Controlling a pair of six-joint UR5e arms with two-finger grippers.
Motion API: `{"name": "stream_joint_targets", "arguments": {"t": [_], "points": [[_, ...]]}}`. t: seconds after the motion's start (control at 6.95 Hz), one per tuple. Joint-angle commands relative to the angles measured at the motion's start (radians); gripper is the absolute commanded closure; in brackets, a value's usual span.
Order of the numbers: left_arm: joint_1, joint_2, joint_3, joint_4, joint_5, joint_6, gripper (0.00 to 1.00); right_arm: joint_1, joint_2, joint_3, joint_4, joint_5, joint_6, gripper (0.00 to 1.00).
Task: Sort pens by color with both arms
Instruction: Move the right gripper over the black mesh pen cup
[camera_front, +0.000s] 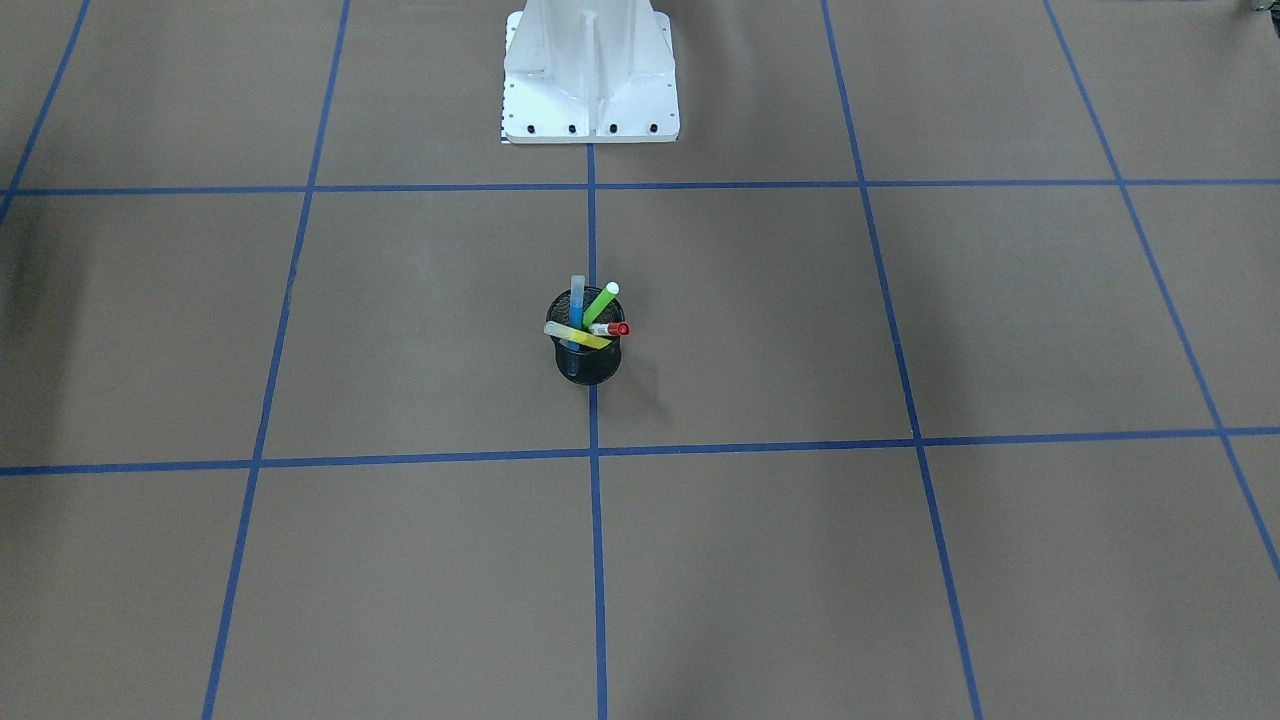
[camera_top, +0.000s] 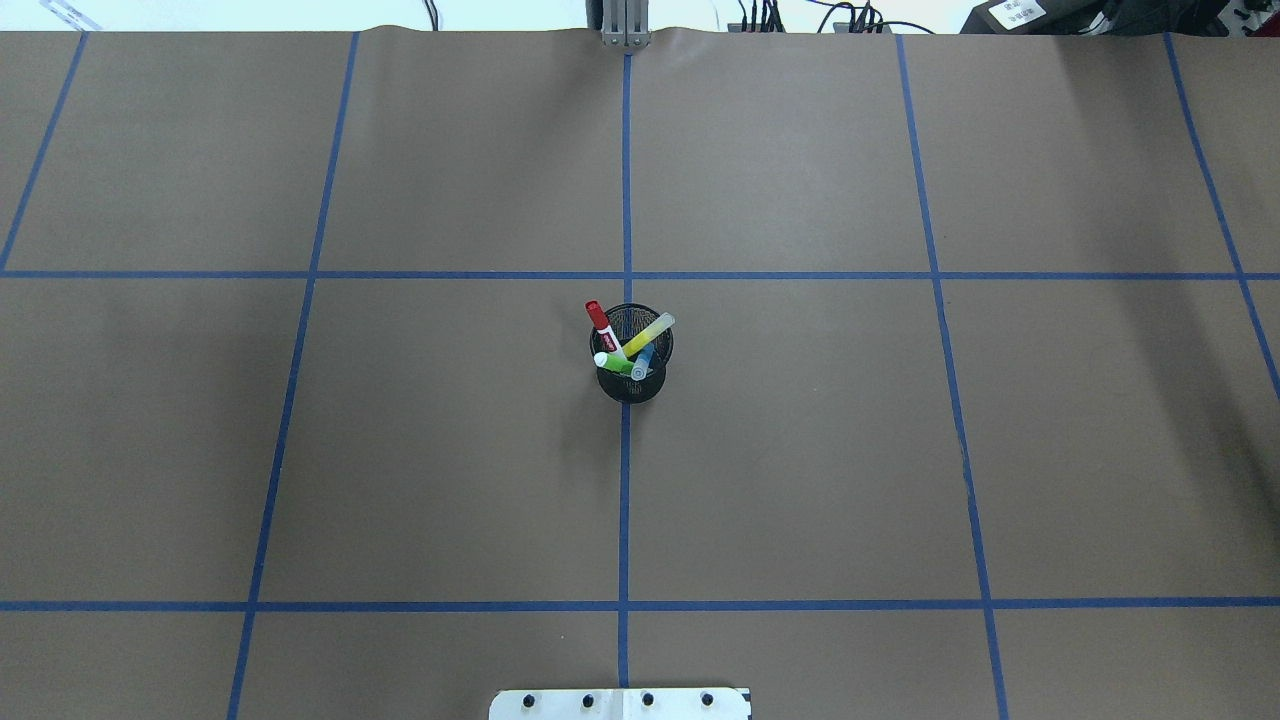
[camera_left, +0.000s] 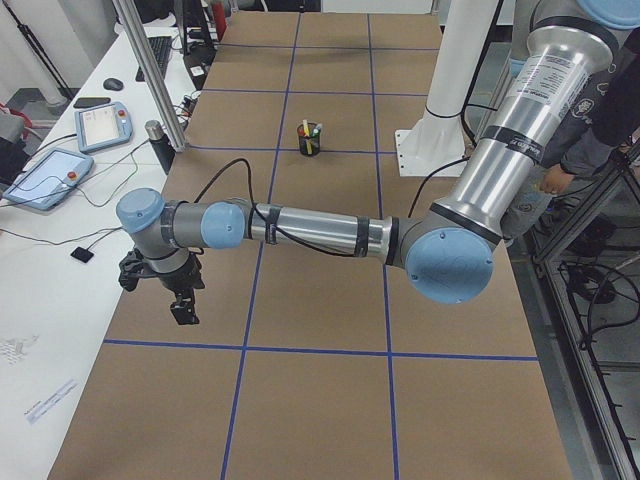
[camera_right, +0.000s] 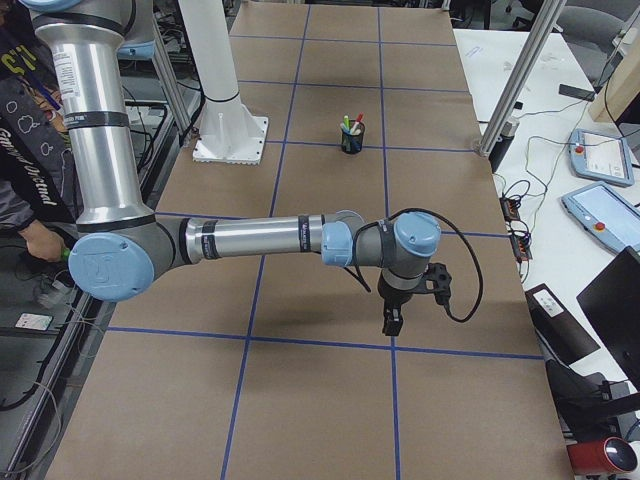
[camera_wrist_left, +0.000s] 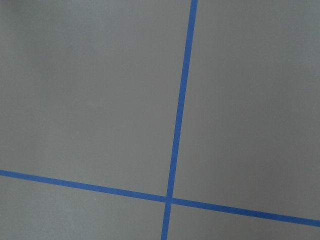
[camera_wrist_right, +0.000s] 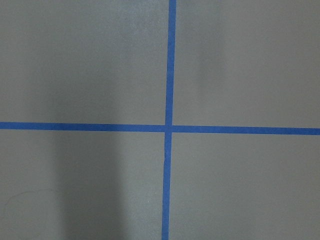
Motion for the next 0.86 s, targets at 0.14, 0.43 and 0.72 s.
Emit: {"name": "stream_joint_targets", "arguments": {"t": [0.14, 0.43, 0.72], "points": [[0.000, -0.010, 0.005, -0.003, -0.001, 0.002, 0.00, -0.056, 0.115, 0.018, -0.002, -0.003, 0.158, 0.00], [-0.003, -0.001, -0.050, -0.004, -0.002, 0.011, 0.00, -0.198, 0.244, 0.011, 0.000, -0.003, 0.321, 0.00], [0.006, -0.003, -0.061, -0.004, -0.019, 0.013, 0.00, -0.342, 0.400, 0.007, -0.005, -0.003, 0.556, 0.00]]}}
